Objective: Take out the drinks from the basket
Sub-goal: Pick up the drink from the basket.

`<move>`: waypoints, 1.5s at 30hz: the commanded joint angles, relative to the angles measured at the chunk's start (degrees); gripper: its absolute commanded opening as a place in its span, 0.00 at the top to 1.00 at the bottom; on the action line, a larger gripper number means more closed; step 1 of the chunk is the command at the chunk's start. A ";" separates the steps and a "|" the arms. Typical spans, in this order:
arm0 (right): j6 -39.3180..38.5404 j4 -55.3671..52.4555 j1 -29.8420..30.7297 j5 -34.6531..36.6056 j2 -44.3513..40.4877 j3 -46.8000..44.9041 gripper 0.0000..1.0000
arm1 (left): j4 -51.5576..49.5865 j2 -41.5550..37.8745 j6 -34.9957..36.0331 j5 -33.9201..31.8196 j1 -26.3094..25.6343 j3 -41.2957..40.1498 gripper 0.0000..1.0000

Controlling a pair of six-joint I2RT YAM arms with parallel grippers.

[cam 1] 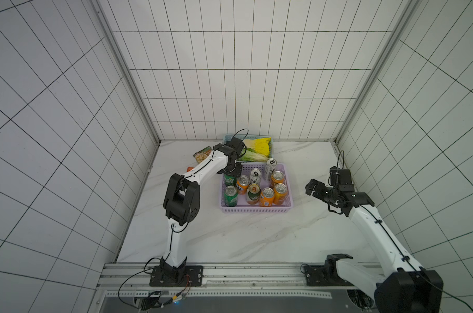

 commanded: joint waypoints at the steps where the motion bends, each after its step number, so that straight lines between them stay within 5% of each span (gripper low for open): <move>1: 0.67 0.87 -0.60 -0.38 0.25 -1.36 0.00 | -3.02 2.81 1.02 0.91 -0.41 1.18 0.23; 17: 0.98 1.40 -0.61 -0.60 0.33 -1.73 0.00 | -2.61 5.83 1.35 1.89 -1.66 3.82 0.34; 45: -1.42 -0.49 -1.06 2.12 -0.36 1.71 0.00 | -3.27 -6.14 2.23 1.11 -1.70 5.57 0.47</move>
